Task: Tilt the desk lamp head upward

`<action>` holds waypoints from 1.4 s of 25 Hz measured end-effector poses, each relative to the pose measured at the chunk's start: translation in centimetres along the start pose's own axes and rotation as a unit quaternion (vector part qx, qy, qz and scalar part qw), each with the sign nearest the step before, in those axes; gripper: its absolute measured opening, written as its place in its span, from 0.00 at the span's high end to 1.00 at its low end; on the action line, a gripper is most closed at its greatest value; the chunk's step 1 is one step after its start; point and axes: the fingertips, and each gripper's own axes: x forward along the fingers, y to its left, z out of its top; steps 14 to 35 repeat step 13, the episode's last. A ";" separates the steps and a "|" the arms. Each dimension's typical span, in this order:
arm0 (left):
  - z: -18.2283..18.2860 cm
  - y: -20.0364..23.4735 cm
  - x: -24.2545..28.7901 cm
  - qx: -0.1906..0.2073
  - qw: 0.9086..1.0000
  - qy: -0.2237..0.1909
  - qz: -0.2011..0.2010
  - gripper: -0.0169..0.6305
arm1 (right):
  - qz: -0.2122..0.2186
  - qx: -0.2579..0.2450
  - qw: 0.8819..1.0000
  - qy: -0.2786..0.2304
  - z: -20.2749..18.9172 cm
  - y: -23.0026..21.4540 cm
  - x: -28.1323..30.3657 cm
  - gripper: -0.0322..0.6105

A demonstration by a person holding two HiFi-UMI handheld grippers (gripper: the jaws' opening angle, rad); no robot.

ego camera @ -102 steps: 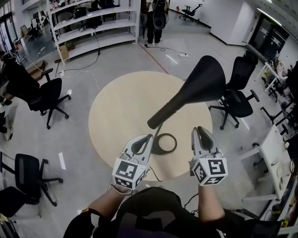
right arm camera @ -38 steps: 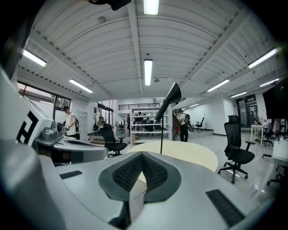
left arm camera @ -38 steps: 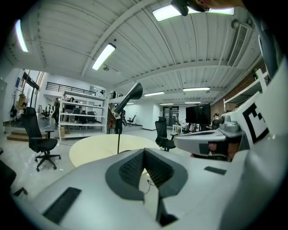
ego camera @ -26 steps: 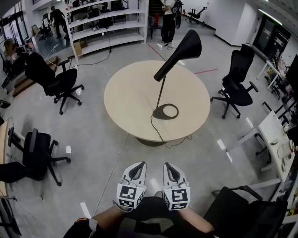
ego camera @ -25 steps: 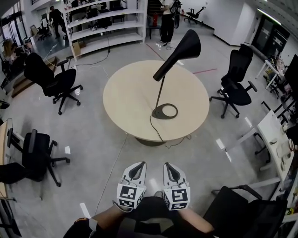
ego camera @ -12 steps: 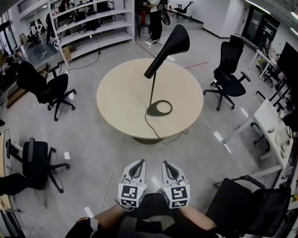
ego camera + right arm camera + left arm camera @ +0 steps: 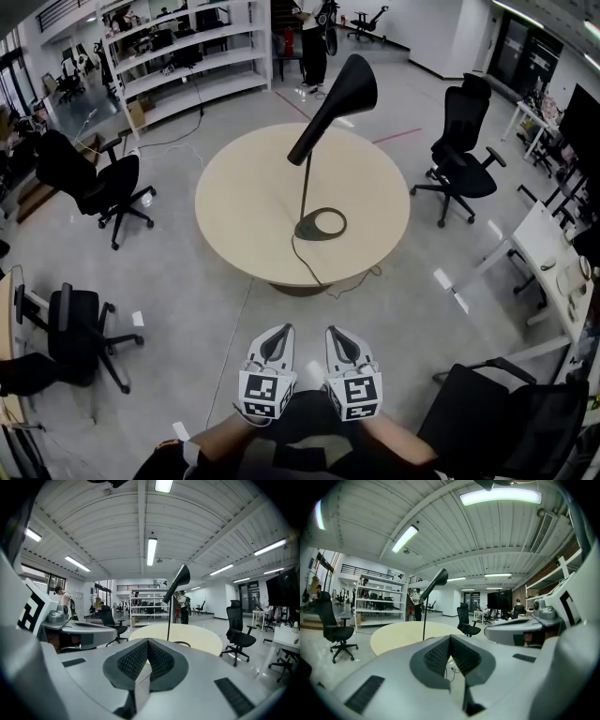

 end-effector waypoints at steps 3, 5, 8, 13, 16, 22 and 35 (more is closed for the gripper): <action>0.0 0.0 0.1 0.000 1.000 0.001 0.004 0.90 | 0.002 0.000 1.000 -0.001 0.1 -0.2 0.0 0.93; -0.1 0.1 0.1 0.000 1.000 0.002 0.006 0.90 | 0.003 -0.001 1.000 0.000 0.0 -0.3 0.1 0.93; -0.2 0.1 0.2 0.000 1.000 0.004 0.008 0.90 | 0.004 -0.001 1.000 0.000 0.0 -0.4 0.1 0.93; -0.2 0.1 0.4 0.000 1.000 0.005 0.010 0.90 | 0.006 -0.003 1.000 0.000 0.1 -0.6 0.3 0.93; -0.2 0.1 0.4 0.000 1.000 0.005 0.010 0.90 | 0.006 -0.003 1.000 0.000 0.1 -0.6 0.3 0.93; -0.2 0.1 0.4 0.000 1.000 0.005 0.010 0.90 | 0.006 -0.003 1.000 0.000 0.1 -0.6 0.3 0.93; -0.2 0.1 0.4 0.000 1.000 0.005 0.010 0.90 | 0.006 -0.003 1.000 0.000 0.1 -0.6 0.3 0.93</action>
